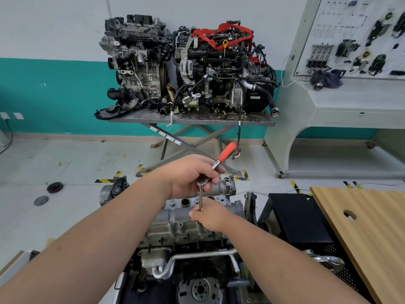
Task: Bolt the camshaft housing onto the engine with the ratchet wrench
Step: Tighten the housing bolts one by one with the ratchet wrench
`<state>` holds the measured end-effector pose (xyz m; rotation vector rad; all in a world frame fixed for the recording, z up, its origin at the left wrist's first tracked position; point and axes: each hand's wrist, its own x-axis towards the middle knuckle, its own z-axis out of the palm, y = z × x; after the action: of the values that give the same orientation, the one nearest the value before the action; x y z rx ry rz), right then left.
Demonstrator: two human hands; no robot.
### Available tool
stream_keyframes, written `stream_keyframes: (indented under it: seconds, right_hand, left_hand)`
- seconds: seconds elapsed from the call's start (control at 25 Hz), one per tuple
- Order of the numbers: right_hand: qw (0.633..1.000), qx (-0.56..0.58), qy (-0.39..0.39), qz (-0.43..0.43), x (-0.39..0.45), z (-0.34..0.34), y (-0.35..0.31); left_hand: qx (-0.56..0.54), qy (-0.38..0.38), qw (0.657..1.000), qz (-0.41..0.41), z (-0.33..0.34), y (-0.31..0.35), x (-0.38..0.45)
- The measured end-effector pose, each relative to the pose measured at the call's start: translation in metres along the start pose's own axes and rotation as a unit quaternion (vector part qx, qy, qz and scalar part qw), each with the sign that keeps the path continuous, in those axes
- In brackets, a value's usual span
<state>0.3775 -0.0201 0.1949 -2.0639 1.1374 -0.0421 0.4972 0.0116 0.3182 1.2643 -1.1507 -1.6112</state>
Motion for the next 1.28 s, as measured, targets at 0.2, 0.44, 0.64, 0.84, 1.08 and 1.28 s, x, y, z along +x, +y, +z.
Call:
stream_keyframes:
  seconds: [0.2,0.44,0.64,0.84,1.08,1.28]
  right_hand:
    - [0.999,0.041,0.018,0.023,0.004,0.007,0.004]
    - [0.996,0.069,0.052,0.009,-0.001,0.011,0.005]
    - [0.997,0.076,0.027,-0.015,-0.007,0.004,-0.001]
    - [0.999,-0.035,0.012,-0.023,-0.002,-0.016,0.002]
    - [0.996,-0.08,0.009,-0.045,-0.006,-0.016,-0.004]
    - [0.989,-0.141,0.012,-0.042,-0.013,-0.018,-0.012]
  left_hand:
    - [0.6,0.051,0.794,0.082,0.013,0.013,0.004]
    - [0.641,0.271,0.57,0.436,0.009,-0.043,0.001]
    - [0.21,0.237,0.872,0.373,0.033,-0.069,0.003]
    - [-0.213,0.208,0.937,0.18,0.035,-0.054,0.009]
    - [0.043,0.179,0.983,0.001,0.017,-0.011,0.004]
    - [0.638,0.13,0.757,0.052,0.014,0.021,0.002]
